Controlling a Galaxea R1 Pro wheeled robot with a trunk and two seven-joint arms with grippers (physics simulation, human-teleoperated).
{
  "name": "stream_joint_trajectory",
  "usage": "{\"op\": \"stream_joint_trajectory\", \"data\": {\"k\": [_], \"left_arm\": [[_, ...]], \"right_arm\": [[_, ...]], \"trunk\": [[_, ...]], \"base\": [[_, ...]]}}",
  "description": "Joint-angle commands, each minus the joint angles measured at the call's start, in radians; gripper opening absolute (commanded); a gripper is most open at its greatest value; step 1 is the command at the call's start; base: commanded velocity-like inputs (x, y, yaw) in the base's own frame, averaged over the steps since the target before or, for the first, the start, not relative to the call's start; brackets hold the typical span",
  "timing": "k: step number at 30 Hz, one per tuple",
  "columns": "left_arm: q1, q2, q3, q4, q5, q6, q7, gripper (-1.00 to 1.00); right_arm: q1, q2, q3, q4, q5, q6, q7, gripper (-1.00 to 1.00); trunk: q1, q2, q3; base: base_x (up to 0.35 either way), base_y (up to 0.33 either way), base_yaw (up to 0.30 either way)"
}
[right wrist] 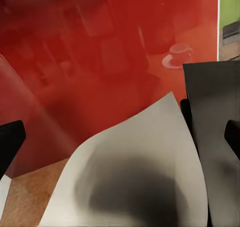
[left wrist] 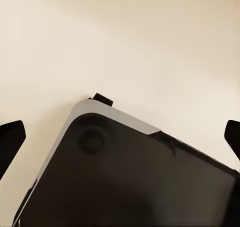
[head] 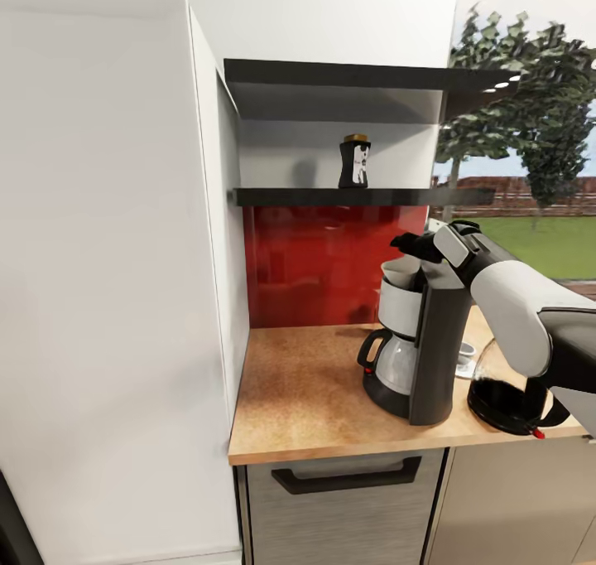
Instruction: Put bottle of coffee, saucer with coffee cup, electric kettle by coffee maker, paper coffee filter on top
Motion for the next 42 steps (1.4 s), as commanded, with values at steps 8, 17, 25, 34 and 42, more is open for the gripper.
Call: {"op": "stream_joint_trajectory", "data": {"k": [8, 17, 25, 34, 42], "left_arm": [[0.000, 0.003, -0.001, -0.002, 0.001, 0.027, 0.002, 1.00], [0.000, 0.007, 0.004, -0.002, 0.009, 0.031, 0.002, 1.00], [0.000, 0.035, 0.007, -0.002, 0.010, 0.028, 0.002, 1.00], [0.000, 0.045, 0.006, -0.003, 0.007, 0.021, 0.002, 1.00], [0.000, 0.080, 0.004, -0.003, 0.004, -0.055, 0.002, 1.00]], "right_arm": [[-0.001, -0.005, 0.002, -0.007, -0.009, 0.016, -0.007, 1.00], [-0.001, -0.054, 0.002, -0.040, 0.012, 0.038, -0.014, 1.00], [-0.001, -0.098, 0.011, -0.105, 0.228, 0.028, -0.030, 1.00], [-0.001, -0.201, 0.018, -0.115, 0.354, 0.006, -0.041, 1.00], [0.002, -0.562, 0.018, 0.211, 0.563, -0.215, -0.045, 1.00]], "trunk": [[-0.031, 0.055, 0.024], [-0.065, 0.118, 0.052], [-0.096, 0.174, 0.077], [-0.130, 0.237, 0.105], [-0.138, 0.251, 0.111]], "base": [[0.000, 0.000, 0.000], [0.000, 0.000, 0.000], [0.000, 0.000, 0.000], [0.000, 0.000, 0.000], [-0.039, 0.000, 0.000]]}}
